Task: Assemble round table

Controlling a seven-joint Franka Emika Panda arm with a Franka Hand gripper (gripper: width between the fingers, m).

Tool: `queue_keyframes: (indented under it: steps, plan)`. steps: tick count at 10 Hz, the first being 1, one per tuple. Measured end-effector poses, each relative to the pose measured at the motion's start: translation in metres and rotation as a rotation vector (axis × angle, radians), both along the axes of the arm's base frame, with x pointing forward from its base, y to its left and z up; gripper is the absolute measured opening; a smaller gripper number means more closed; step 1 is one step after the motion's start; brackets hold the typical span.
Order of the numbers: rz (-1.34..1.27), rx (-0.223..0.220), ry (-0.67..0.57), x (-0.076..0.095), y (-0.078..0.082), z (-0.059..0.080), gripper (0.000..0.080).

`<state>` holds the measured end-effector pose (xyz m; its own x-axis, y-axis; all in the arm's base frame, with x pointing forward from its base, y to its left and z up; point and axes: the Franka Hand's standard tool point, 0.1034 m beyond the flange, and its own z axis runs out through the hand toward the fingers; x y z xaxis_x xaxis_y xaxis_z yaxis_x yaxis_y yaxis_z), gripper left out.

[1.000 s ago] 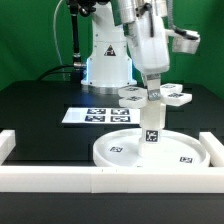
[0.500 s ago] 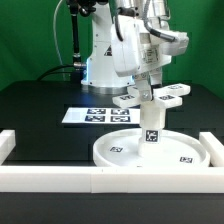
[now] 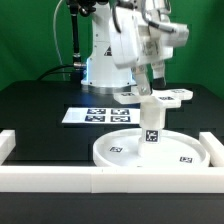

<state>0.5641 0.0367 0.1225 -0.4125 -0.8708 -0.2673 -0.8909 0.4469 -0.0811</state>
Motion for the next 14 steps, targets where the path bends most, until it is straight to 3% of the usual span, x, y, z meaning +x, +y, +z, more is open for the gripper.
queue_keyframes:
  steps: [2,4,6,9,13,14]
  plan:
    - [0.008,0.01,-0.029,-0.001,0.001,0.019,0.0646]
    - [0.063,-0.001,-0.039,-0.001,0.001,0.017,0.0648]
    - [0.324,-0.015,-0.03,0.003,0.001,0.01,0.0648]
    - [0.682,-0.1,-0.094,0.01,0.007,0.01,0.0648]
    - [0.965,-0.153,-0.154,0.01,0.006,0.01,0.0648]
    - [1.138,-0.206,-0.165,0.01,0.005,0.01,0.0648]
